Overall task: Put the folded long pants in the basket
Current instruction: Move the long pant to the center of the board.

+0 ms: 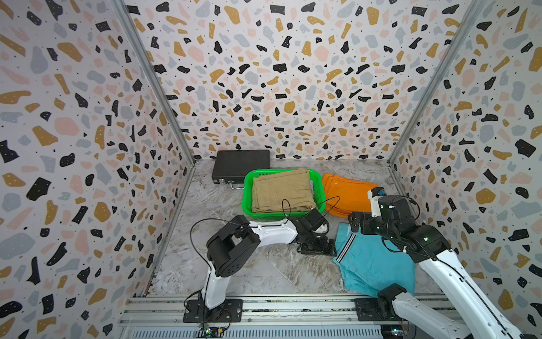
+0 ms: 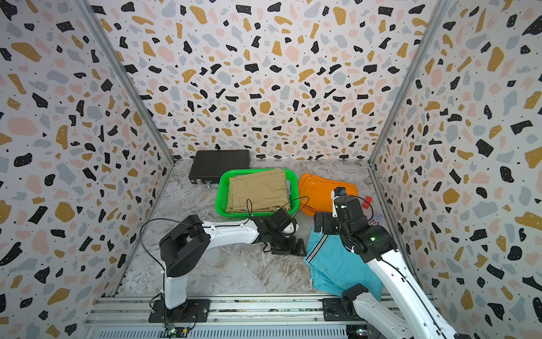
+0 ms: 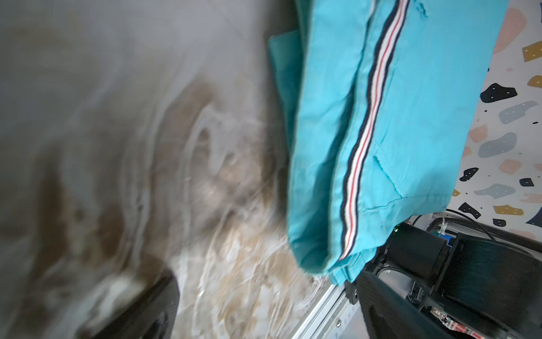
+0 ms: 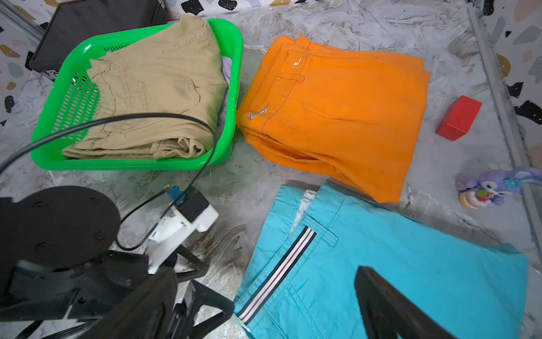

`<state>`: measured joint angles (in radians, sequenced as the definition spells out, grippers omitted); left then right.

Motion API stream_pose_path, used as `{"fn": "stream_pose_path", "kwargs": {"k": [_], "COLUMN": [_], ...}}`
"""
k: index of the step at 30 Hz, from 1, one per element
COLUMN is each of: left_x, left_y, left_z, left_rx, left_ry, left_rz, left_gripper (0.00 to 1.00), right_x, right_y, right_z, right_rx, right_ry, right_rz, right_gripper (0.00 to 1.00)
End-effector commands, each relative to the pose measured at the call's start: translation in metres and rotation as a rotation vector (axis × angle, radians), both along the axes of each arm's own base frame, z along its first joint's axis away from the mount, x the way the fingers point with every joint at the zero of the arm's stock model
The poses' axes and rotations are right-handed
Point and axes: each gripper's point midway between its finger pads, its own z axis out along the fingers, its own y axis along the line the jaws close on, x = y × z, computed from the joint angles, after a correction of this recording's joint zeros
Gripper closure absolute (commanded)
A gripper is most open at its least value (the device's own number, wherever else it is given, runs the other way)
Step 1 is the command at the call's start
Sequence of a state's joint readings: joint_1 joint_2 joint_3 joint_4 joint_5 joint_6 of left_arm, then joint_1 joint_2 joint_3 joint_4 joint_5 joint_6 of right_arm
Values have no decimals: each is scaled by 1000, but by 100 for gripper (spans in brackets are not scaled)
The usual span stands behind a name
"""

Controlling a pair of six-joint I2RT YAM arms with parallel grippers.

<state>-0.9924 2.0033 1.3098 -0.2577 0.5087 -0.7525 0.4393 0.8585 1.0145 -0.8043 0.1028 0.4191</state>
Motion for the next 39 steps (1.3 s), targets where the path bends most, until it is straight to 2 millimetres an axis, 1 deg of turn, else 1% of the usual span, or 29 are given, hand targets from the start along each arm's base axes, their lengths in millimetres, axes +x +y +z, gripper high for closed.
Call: {"fn": "stream_pose_path", "kwargs": {"k": [1, 7, 11, 12, 13, 14, 15, 17, 18, 19, 22, 24, 27, 31, 34, 36, 37, 39], "left_x": [-9, -12, -25, -27, -28, -27, -28, -29, -29, -28, -23, -22, -20, -26, -39, -43, -43, -40], "left_y": [-18, -44, -62, -64, -63, -62, -61, -61, -60, -59, -50, -35, 2, 66, 120, 152, 167, 189], "left_z": [-20, -41, -48, -49, -52, -54, -56, -59, -58, -56, -47, -40, -27, -15, -10, -5, -2, 4], "left_rx": [31, 48, 61, 62, 67, 74, 77, 77, 76, 76, 78, 88, 107, 149, 251, 325, 355, 389], "left_ry": [46, 116, 133, 139, 149, 155, 163, 174, 175, 168, 128, 108, 84, 73, 37, -13, -38, -74], "left_rz": [-30, -41, -105, -113, -113, -106, -105, -105, -107, -105, -96, -87, -59, -29, -56, -67, -62, -49], "left_gripper": [3, 8, 18, 23, 31, 41, 52, 84, 95, 100, 100, 100, 100, 100, 100, 100, 100, 100], "right_x": [-3, -6, -6, -6, -6, -6, -7, -7, -8, -7, -8, -8, -8, -5, -3, -2, -1, -1], "right_y": [-8, -13, -14, -14, -14, -14, -13, -14, -15, -15, -16, -16, -14, -6, 5, 11, 15, 24], "right_z": [17, 33, 35, 34, 34, 33, 33, 33, 32, 32, 32, 32, 28, 16, 5, -2, -7, -18], "right_rx": [0, -1, -2, 0, 3, 4, 6, 6, 3, 2, 0, 1, 3, 14, 37, 56, 68, 93], "right_ry": [-44, -99, -106, -104, -104, -101, -102, -103, -102, -105, -105, -104, -93, -44, 1, 31, 48, 94], "right_rz": [-26, -35, -38, -37, -36, -36, -34, -36, -39, -42, -43, -42, -35, -11, 18, 37, 47, 68], "right_gripper": [0, 0, 0, 0, 0, 0, 0, 0, 0, 0, 0, 0, 0, 0, 0, 0, 0, 0]}}
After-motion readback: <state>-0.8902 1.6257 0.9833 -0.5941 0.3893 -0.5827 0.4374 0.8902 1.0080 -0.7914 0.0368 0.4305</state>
